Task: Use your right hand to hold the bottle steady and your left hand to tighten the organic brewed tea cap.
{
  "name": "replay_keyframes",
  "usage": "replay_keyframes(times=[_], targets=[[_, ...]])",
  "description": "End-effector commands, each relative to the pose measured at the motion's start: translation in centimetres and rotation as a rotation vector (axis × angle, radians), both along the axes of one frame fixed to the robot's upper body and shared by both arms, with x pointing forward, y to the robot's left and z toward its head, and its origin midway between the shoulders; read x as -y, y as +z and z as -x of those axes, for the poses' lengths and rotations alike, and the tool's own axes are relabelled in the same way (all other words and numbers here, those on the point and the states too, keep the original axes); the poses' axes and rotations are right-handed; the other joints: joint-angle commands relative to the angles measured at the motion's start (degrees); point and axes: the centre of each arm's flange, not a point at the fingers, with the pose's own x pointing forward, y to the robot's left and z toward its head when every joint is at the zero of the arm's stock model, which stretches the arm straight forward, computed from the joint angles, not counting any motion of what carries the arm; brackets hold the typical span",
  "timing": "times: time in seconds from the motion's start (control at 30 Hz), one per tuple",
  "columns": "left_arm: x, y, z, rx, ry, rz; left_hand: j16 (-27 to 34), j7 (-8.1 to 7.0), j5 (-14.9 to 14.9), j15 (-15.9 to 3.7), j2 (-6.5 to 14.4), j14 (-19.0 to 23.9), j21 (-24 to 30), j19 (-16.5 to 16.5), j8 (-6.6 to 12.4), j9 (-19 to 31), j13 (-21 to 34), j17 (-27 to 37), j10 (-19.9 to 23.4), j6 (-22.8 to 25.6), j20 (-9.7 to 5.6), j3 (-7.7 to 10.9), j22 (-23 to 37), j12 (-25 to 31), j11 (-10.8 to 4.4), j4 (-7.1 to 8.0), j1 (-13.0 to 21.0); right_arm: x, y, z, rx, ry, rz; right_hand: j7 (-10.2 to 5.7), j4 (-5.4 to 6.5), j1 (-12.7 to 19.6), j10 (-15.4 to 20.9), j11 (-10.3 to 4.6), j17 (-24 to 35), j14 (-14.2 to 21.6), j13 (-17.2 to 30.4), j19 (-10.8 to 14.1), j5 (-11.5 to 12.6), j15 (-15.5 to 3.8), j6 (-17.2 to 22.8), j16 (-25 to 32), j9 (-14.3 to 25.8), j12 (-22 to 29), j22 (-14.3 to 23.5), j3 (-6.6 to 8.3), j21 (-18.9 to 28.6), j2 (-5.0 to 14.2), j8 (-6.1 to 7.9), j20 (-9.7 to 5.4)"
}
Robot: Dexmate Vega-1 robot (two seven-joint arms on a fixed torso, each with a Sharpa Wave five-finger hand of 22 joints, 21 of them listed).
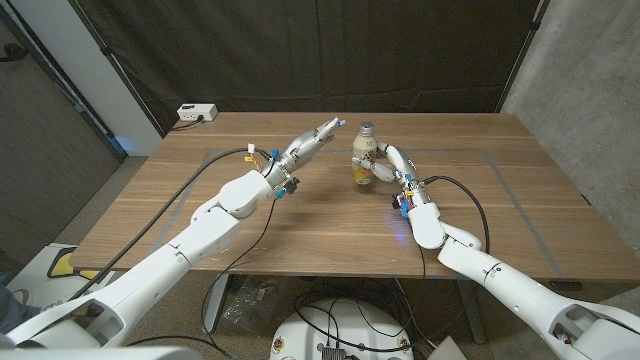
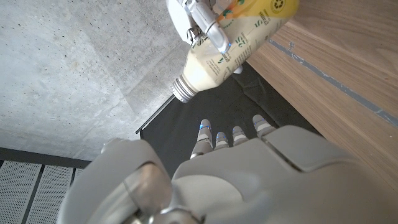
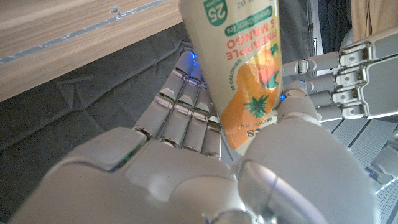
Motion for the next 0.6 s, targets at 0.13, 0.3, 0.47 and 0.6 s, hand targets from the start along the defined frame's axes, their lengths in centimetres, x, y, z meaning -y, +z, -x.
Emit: replay_keyframes(times=[0.13, 0.3, 0.47, 0.6], targets=[[1.06, -0.28, 0.54, -0.002, -0.048, 0.001, 0.4, 0.58, 0.3, 0.26, 0.8, -4.7, 0.7, -8.5, 0.88, 0.2, 0.0, 0.2, 0.7, 1.6, -0.10, -0.12, 0.2, 0.7, -0.07, -0.43, 0.9, -0.08, -0.14, -0.10, 0.000, -0.026, 0.023, -4.95, 0.56, 5.2, 0.6, -0.47, 0.0, 0.5, 0.2, 0.4, 0.0, -4.87, 5.3, -0.1, 0.1, -0.1, 0.2, 0.73, 0.4, 4.49, -0.24, -4.12], [0.83, -0.44, 0.90, 0.001, -0.034, 0.005, 0.5, 0.73, 0.3, 0.30, 1.2, -4.6, 0.9, -8.4, 1.27, 0.2, 0.0, 0.1, 1.0, 2.7, -0.10, 0.04, 0.2, 0.8, -0.06, -0.58, 1.3, -0.25, -0.15, -0.27, -0.003, -0.027, 0.027, -4.88, 0.60, 5.3, 0.6, -0.44, 0.0, 0.4, 0.2, 0.3, 0.0, -4.72, 5.3, -0.2, 0.1, -0.2, 0.2, 0.78, 0.4, 4.53, -0.33, -4.14], [0.63, -0.52, 0.97, -0.003, -0.028, 0.006, 0.5, 0.81, 0.3, 0.31, 1.4, -4.4, 1.0, -8.3, 1.37, 0.2, 0.0, 0.1, 1.2, 3.2, -0.13, 0.16, 0.2, 0.9, 0.02, -0.70, 1.6, -0.36, -0.27, -0.34, -0.006, -0.027, 0.026, -4.89, 0.66, 5.3, 0.6, -0.30, 0.1, 0.3, 0.2, 0.3, 0.0, -4.78, 5.3, -0.3, 0.1, -0.4, 0.2, 0.83, 0.4, 4.56, -0.43, -4.17], [0.67, -0.53, 0.96, -0.003, -0.031, 0.002, 0.5, 0.73, 0.3, 0.34, 1.6, -4.3, 1.0, -8.4, 1.35, 0.3, 0.0, 0.1, 1.2, 3.2, -0.08, 0.21, 0.2, 0.9, 0.00, -0.77, 1.8, -0.38, -0.37, -0.28, -0.008, -0.027, 0.023, -4.92, 0.71, 5.4, 0.6, -0.32, 0.1, 0.3, 0.2, 0.3, 0.0, -4.79, 5.3, -0.3, 0.1, -0.5, 0.2, 0.84, 0.4, 4.56, -0.51, -4.17]])
